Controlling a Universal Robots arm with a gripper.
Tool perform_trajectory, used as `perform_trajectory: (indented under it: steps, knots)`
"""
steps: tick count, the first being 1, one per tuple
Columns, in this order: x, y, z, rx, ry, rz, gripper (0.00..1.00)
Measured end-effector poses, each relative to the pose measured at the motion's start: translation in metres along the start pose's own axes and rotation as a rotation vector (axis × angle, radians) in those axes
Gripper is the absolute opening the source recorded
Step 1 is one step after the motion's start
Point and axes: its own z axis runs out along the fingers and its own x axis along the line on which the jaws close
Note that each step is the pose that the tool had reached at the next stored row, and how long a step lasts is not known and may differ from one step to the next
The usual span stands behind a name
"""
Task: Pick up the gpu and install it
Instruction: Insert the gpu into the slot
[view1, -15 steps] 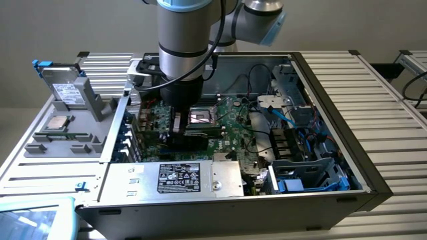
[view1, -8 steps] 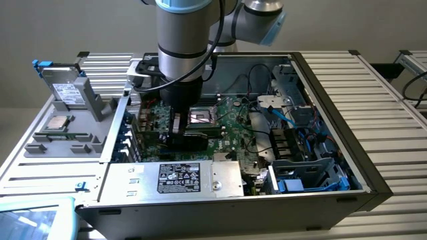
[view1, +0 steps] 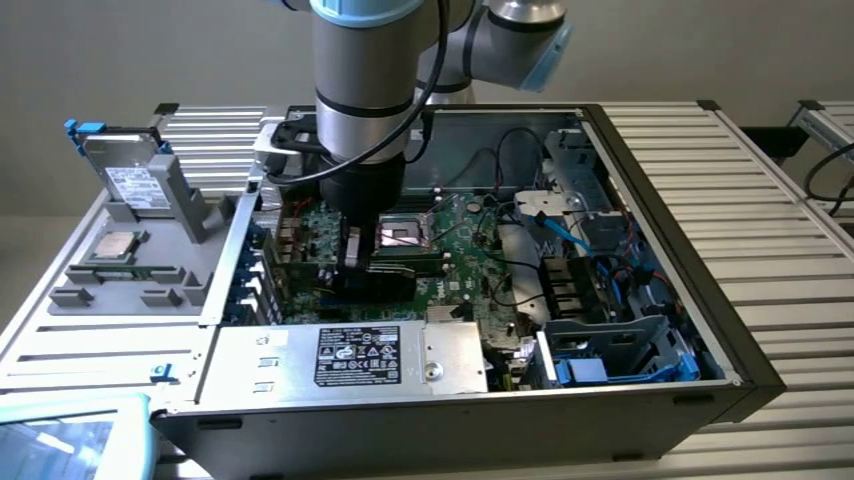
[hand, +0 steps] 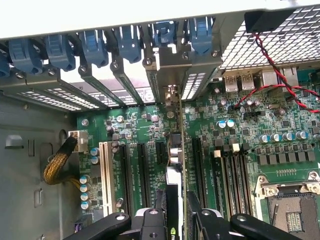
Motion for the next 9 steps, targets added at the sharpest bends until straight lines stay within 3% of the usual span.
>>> perform_trajectory:
  steps: [9]
  knots:
    - [0.0001,0.0005,-0.0058,-0.0013,-0.0001,0.000,0.27]
